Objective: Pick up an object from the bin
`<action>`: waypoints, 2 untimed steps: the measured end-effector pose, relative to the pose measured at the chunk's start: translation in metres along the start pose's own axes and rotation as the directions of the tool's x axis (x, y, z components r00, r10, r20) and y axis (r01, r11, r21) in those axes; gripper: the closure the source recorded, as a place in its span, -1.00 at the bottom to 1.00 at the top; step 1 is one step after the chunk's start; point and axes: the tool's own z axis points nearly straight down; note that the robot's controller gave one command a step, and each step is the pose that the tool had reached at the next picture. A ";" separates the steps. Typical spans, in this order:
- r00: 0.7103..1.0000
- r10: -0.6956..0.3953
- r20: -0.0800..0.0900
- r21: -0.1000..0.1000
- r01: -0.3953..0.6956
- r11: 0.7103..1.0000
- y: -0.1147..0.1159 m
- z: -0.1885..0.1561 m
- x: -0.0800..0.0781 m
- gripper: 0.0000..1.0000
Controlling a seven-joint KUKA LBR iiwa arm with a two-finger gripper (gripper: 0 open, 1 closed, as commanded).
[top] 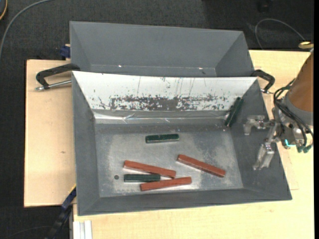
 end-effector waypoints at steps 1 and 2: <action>0.994 -0.107 -0.001 -0.002 0.107 0.994 0.049 0.140 0.007 -1.00; 0.994 -0.106 0.005 0.001 0.106 0.994 0.047 0.136 0.006 1.00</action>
Offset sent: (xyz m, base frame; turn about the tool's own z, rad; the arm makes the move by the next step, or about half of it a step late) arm -0.0068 0.0463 -0.1363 -0.1053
